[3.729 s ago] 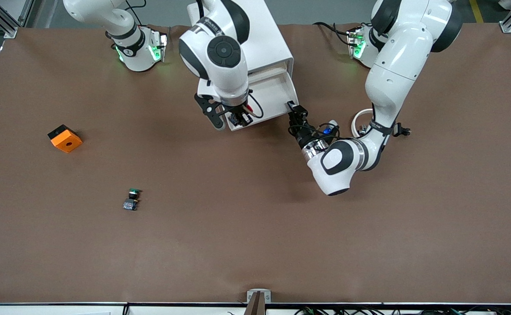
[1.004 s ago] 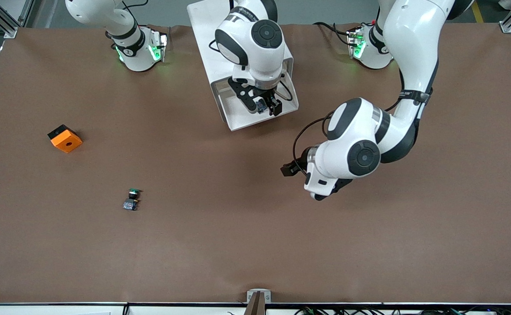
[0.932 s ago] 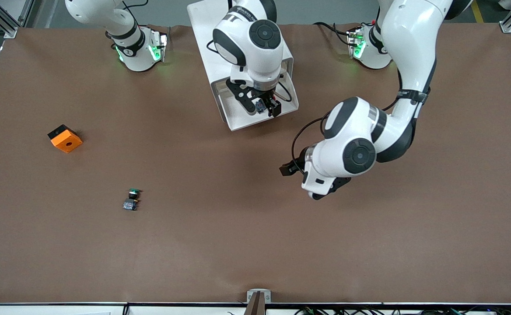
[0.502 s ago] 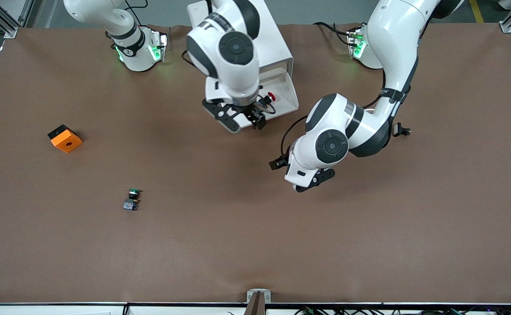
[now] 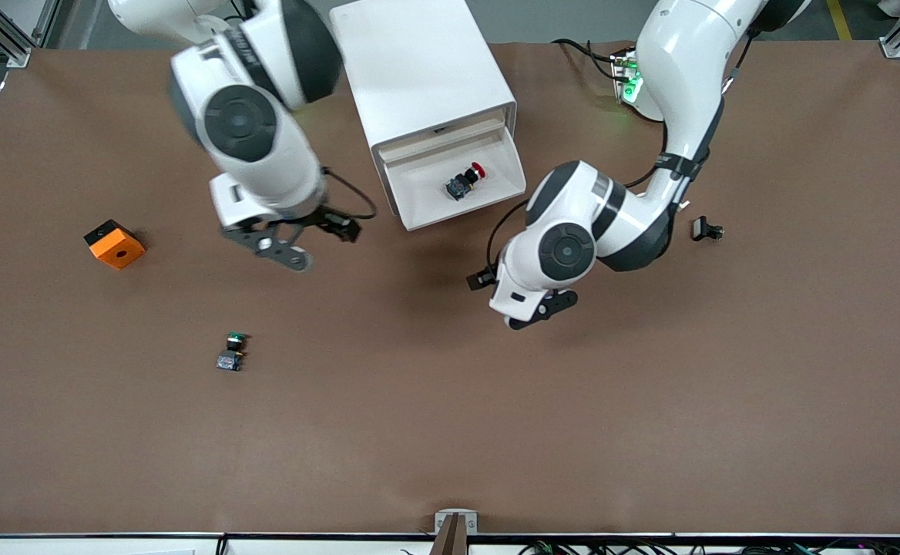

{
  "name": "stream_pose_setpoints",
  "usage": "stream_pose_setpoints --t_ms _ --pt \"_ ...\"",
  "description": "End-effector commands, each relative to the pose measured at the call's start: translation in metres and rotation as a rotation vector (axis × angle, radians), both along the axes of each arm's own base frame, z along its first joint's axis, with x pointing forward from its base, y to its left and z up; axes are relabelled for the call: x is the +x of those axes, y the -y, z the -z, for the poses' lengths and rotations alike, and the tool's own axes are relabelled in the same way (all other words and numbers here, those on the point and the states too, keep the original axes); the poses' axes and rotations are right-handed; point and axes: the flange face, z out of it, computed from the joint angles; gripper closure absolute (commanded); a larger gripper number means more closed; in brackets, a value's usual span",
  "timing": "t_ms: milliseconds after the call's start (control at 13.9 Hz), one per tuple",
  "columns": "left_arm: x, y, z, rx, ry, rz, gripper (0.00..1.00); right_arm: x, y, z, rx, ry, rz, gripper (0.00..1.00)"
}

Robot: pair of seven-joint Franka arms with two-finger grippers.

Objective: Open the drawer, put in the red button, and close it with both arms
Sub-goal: 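Withdraw the right gripper while the left gripper moves to the drawer front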

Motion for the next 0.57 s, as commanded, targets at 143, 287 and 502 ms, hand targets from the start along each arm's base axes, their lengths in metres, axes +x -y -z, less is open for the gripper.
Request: stream_pose_setpoints --t_ms 143,287,502 --pt "-0.044 0.025 0.002 0.031 0.003 0.084 0.00 0.015 0.095 -0.030 0.023 -0.045 -0.138 0.00" --pt "-0.053 0.035 0.003 0.030 0.002 0.104 0.00 0.022 0.142 -0.031 0.048 -0.093 -0.211 0.00" --pt "-0.067 0.047 0.005 0.034 -0.002 0.132 0.00 0.032 0.207 -0.031 0.083 -0.134 -0.356 0.00"
